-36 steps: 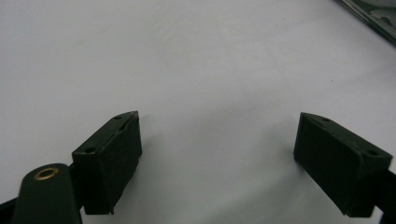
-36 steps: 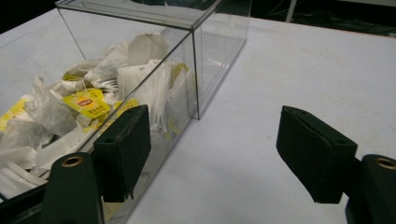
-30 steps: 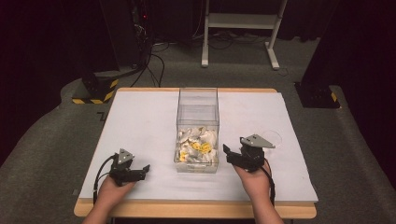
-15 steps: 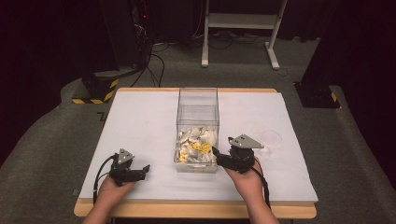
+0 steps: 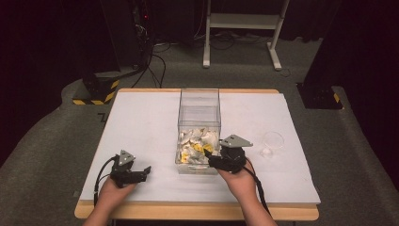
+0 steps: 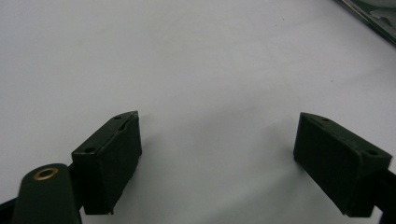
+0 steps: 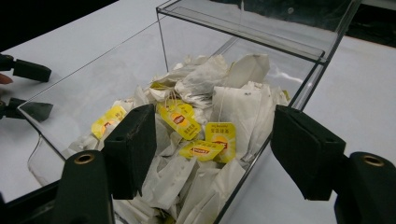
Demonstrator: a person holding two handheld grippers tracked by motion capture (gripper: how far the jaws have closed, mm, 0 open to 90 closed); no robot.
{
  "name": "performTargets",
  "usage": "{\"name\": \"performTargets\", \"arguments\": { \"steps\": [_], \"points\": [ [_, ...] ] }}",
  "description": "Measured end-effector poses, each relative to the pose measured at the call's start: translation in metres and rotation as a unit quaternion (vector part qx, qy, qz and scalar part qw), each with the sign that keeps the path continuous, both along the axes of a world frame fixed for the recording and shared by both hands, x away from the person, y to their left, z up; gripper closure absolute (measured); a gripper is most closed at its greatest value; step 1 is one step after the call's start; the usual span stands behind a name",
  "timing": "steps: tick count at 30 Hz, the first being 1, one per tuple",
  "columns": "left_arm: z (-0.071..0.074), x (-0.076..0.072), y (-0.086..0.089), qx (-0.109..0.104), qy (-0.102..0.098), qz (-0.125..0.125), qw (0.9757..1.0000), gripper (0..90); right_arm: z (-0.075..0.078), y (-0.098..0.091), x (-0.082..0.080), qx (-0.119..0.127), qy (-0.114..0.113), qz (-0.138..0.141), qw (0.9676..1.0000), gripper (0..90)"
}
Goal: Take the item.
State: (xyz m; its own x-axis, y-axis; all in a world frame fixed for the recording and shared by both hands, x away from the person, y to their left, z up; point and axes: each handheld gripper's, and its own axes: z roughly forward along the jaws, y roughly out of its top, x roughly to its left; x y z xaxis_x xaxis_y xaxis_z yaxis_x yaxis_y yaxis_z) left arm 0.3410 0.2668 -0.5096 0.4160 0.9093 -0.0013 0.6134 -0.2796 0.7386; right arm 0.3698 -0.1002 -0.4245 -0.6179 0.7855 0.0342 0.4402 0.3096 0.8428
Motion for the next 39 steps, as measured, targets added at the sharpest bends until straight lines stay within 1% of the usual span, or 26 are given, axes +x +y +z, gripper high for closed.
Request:
{"name": "performTargets", "arguments": {
  "steps": [3, 4, 5, 8, 9, 10, 11, 14, 16, 17, 18, 21, 22, 24, 27, 28, 29, 32, 34, 35, 37, 39],
  "points": [
    [0.0, 0.0, 0.0, 0.0, 0.0, 0.0, 1.0, 15.6, 0.001, 0.001, 0.0, -0.002, -0.004, -0.003, 1.0, 33.4],
    [0.0, 0.0, 0.0, 0.0, 0.0, 0.0, 1.0, 15.6, 0.002, 0.001, 0.001, -0.002, -0.008, 0.003, 1.0, 37.0],
    [0.0, 0.0, 0.0, 0.0, 0.0, 0.0, 1.0, 15.6, 0.004, 0.003, 0.0, 0.002, -0.009, 0.009, 0.9999, 37.3],
    [0.0, 0.0, 0.0, 0.0, 0.0, 0.0, 1.0, 15.6, 0.006, 0.008, 0.0, -0.001, -0.012, 0.022, 0.9997, 38.2],
    [0.0, 0.0, 0.0, 0.0, 0.0, 0.0, 1.0, 15.6, 0.006, 0.008, 0.0, -0.001, -0.012, 0.022, 0.9997, 38.2],
    [0.0, 0.0, 0.0, 0.0, 0.0, 0.0, 1.0, 15.6, 0.007, 0.01, 0.0, -0.004, -0.009, 0.025, 0.9996, 38.1],
    [0.0, 0.0, 0.0, 0.0, 0.0, 0.0, 1.0, 15.6, 0.008, 0.016, 0.001, -0.009, -0.005, 0.036, 0.9993, 38.9],
    [0.0, 0.0, 0.0, 0.0, 0.0, 0.0, 1.0, 15.6, 0.009, 0.022, 0.003, -0.016, 0.002, 0.046, 0.9988, 39.7],
    [0.0, 0.0, 0.0, 0.0, 0.0, 0.0, 1.0, 15.6, 0.009, 0.025, 0.004, -0.018, 0.004, 0.049, 0.9986, 40.4],
    [0.0, 0.0, 0.0, 0.0, 0.0, 0.0, 1.0, 15.6, 0.008, 0.027, 0.005, -0.02, 0.008, 0.05, 0.9985, 40.5],
    [0.0, 0.0, 0.0, 0.0, 0.0, 0.0, 1.0, 15.6, 0.007, 0.031, 0.007, -0.025, 0.018, 0.054, 0.9981, 40.4],
    [0.0, 0.0, 0.0, 0.0, 0.0, 0.0, 1.0, 15.6, 0.005, 0.036, 0.009, -0.036, 0.027, 0.059, 0.9972, 40.8],
    [0.0, 0.0, 0.0, 0.0, 0.0, 0.0, 1.0, 15.6, 0.005, 0.036, 0.009, -0.036, 0.027, 0.059, 0.9972, 40.8],
    [0.0, 0.0, 0.0, 0.0, 0.0, 0.0, 1.0, 15.6, 0.003, 0.04, 0.012, -0.046, 0.035, 0.065, 0.9962, 43.0],
    [0.0, 0.0, 0.0, 0.0, 0.0, 0.0, 1.0, 15.6, 0.002, 0.043, 0.013, -0.05, 0.043, 0.067, 0.9956, 45.0],
    [0.0, 0.0, 0.0, 0.0, 0.0, 0.0, 1.0, 15.6, 0.001, 0.045, 0.015, -0.056, 0.048, 0.069, 0.995, 47.2],
    [0.0, 0.0, 0.0, 0.0, 0.0, 0.0, 1.0, 15.6, 0.001, 0.046, 0.016, -0.058, 0.048, 0.07, 0.9947, 48.0],
    [0.0, 0.0, 0.0, 0.0, 0.0, 0.0, 1.0, 15.6, -0.001, 0.048, 0.019, -0.063, 0.056, 0.071, 0.9939, 51.1],
    [0.0, 0.0, 0.0, 0.0, 0.0, 0.0, 1.0, 15.6, -0.001, 0.048, 0.02, -0.065, 0.057, 0.073, 0.9935, 52.5],
    [0.0, 0.0, 0.0, 0.0, 0.0, 0.0, 1.0, 15.6, -0.002, 0.049, 0.021, -0.071, 0.061, 0.075, 0.9928, 55.2],
    [0.0, 0.0, 0.0, 0.0, 0.0, 0.0, 1.0, 15.6, -0.002, 0.05, 0.022, -0.079, 0.06, 0.078, 0.992, 56.9],
    [0.0, 0.0, 0.0, 0.0, 0.0, 0.0, 1.0, 15.6, -0.002, 0.051, 0.022, -0.08, 0.06, 0.081, 0.9917, 58.6]
  ]
}}
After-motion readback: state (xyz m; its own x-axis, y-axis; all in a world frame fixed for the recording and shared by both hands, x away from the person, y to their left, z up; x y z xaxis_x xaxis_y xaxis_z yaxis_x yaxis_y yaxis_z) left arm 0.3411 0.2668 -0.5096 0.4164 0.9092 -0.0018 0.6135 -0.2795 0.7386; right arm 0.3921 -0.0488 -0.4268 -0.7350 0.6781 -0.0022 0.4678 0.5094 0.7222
